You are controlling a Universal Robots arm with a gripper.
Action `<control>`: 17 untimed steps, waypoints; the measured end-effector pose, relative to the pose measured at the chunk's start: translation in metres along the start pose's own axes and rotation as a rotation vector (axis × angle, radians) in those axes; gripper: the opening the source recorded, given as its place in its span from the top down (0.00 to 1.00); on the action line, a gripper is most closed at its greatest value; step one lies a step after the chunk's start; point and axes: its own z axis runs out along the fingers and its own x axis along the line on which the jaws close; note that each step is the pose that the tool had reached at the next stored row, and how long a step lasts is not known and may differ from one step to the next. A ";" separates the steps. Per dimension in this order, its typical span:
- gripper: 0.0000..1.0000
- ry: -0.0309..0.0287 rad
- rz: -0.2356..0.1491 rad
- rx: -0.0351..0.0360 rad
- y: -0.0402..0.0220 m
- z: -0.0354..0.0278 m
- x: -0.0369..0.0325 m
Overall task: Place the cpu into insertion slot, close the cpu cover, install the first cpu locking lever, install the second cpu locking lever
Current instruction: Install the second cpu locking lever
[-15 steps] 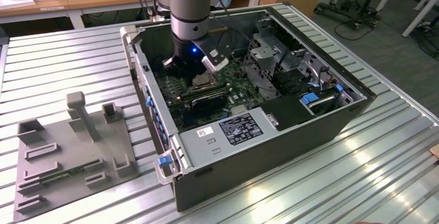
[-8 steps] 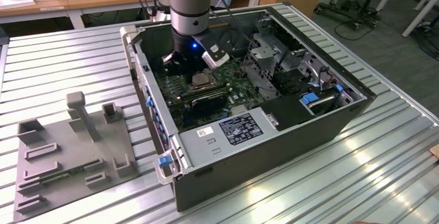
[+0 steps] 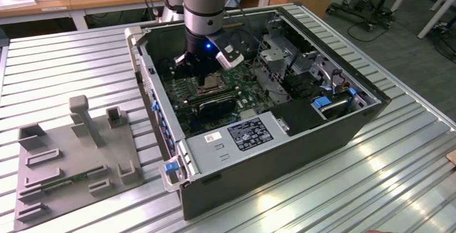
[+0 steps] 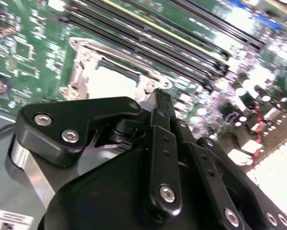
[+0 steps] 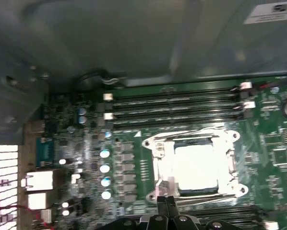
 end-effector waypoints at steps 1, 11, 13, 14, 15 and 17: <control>0.89 0.0002 0.000 0.0000 0.0005 0.0002 -0.0033; 0.89 0.0015 -0.001 0.0001 0.0082 0.0019 -0.0216; 0.89 0.0016 -0.002 0.0001 0.0104 0.0023 -0.0225; 0.89 0.0018 -0.004 0.0000 0.0112 0.0024 -0.0228; 0.89 0.0021 -0.006 -0.0001 0.0119 0.0025 -0.0230; 0.89 0.0029 -0.013 -0.0004 0.0130 0.0028 -0.0232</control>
